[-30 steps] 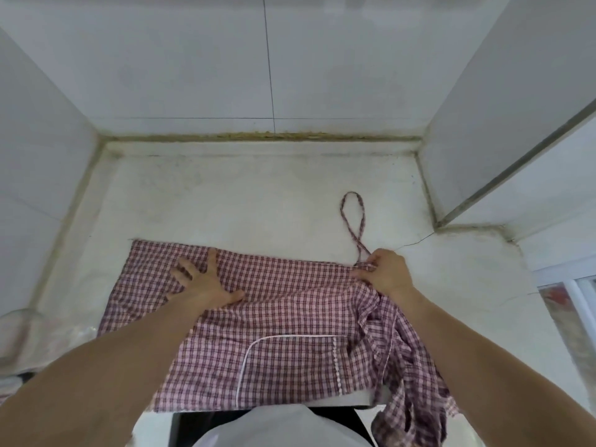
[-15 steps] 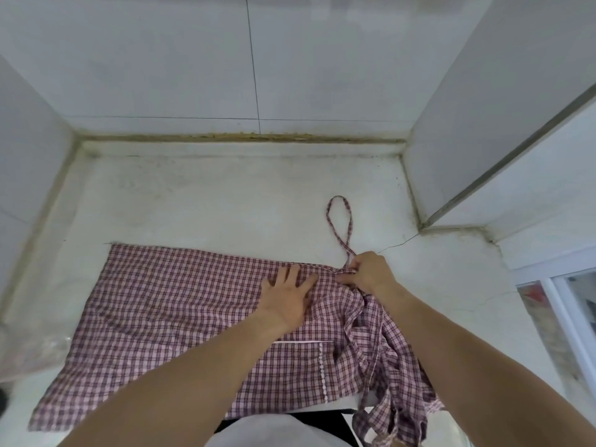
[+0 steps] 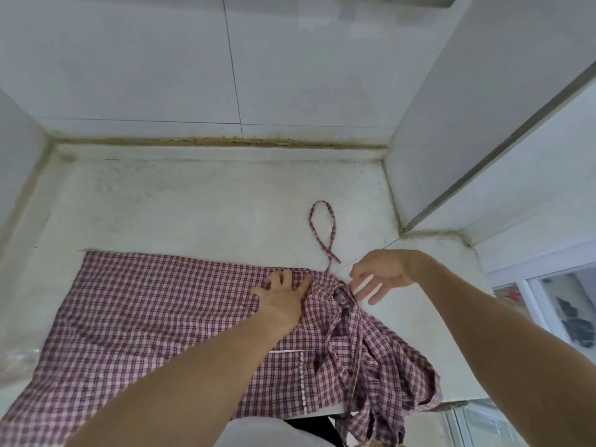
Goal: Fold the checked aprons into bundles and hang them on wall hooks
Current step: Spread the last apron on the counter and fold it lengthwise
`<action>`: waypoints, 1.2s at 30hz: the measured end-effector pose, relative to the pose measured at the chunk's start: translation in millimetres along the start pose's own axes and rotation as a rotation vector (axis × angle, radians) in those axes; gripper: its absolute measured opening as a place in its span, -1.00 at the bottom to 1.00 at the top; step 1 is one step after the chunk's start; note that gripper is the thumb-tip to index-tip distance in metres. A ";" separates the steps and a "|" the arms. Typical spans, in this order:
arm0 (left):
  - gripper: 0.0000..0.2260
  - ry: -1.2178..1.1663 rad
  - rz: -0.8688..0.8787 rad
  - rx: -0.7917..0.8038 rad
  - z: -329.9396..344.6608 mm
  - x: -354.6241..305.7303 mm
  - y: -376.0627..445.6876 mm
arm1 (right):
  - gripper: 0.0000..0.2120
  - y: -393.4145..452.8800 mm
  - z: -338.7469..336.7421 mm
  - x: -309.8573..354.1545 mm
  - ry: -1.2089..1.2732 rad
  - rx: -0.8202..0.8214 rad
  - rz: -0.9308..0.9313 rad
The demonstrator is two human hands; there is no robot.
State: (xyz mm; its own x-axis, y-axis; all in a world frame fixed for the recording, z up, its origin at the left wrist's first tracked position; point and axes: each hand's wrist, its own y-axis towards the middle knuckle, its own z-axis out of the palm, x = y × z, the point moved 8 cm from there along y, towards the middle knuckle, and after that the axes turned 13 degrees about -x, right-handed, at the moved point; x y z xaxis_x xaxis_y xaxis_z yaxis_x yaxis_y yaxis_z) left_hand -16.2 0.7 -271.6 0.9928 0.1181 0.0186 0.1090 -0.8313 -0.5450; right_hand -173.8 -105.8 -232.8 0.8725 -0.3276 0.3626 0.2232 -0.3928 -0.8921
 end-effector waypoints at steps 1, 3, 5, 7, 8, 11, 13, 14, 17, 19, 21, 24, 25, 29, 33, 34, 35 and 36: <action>-0.09 -0.008 -0.003 0.001 -0.7 1.5 -0.8 | -0.72 0.6 1.0 2.8 0.016 -0.016 -0.008; -0.09 -0.014 -0.005 -0.005 -2.3 1.6 -2.4 | -0.68 8.9 8.0 -0.9 -0.071 -0.045 -0.015; -0.10 -0.020 -0.007 -0.011 -1.8 0.0 -3.5 | -0.78 15.7 17.3 -6.7 -0.136 -0.025 0.014; -0.09 -0.026 -0.012 -0.014 -2.1 0.6 -4.4 | -0.70 20.7 16.4 -8.5 -0.178 -0.053 -0.003; -0.08 -0.029 -0.011 -0.009 -2.7 1.4 -4.4 | -0.68 20.9 12.1 -8.2 -0.169 -0.074 -0.001; -0.03 -0.036 0.001 0.002 -5.9 1.5 -4.6 | -0.44 18.7 -3.1 -7.1 -0.148 -0.118 -0.024; -0.04 -0.032 0.000 0.004 -7.4 1.2 -6.3 | -0.33 18.0 -10.0 -7.2 -0.180 -0.096 -0.027; -0.05 -0.030 0.000 0.002 -7.7 1.1 -6.8 | -0.44 17.1 -14.5 -5.7 -0.205 -0.100 -0.030; -0.07 -0.029 0.003 -0.004 -6.4 0.8 -7.5 | -0.82 18.3 -19.9 1.1 -0.180 -0.119 -0.036; -0.08 -0.025 0.004 -0.003 -6.0 0.5 -7.5 | -0.81 22.4 -22.7 6.6 -0.163 -0.209 -0.075; -0.08 -0.022 -0.002 0.001 -5.5 0.4 -7.7 | -0.73 24.0 -15.2 10.6 -0.135 -0.210 -0.111; -0.06 -0.017 -0.012 0.004 -4.7 0.8 -6.9 | -0.65 26.9 -1.5 13.0 -0.093 -0.188 -0.115; -0.05 -0.015 -0.014 0.004 -4.8 0.7 -6.7 | -0.68 27.7 -3.3 14.3 -0.097 -0.225 -0.127; -0.06 -0.006 -0.013 0.000 -4.8 0.2 -8.0 | -0.88 26.4 -16.8 26.7 0.274 -0.260 -0.087; -0.05 -0.018 -0.013 -0.008 -4.2 0.0 -6.9 | -0.82 14.3 -65.6 73.9 0.960 -0.215 -0.200; -0.05 -0.026 -0.014 -0.009 -4.5 0.2 -6.4 | -0.86 6.4 -85.3 90.1 1.045 -0.260 -0.302; -0.05 -0.032 -0.018 -0.010 -4.7 0.3 -6.3 | -0.91 -3.2 -103.6 102.3 1.074 -0.338 -0.393; -0.04 -0.036 -0.024 -0.008 -4.6 0.7 -6.7 | -0.94 -11.9 -117.8 109.2 1.038 -0.447 -0.454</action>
State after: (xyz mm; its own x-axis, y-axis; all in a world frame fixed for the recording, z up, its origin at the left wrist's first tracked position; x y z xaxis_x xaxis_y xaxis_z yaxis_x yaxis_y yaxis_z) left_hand -16.0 3.9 -264.1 0.9876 0.1569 0.0015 0.1331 -0.8324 -0.5379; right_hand -132.4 -238.1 -150.9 -0.0542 -0.5345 0.8434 0.0698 -0.8446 -0.5308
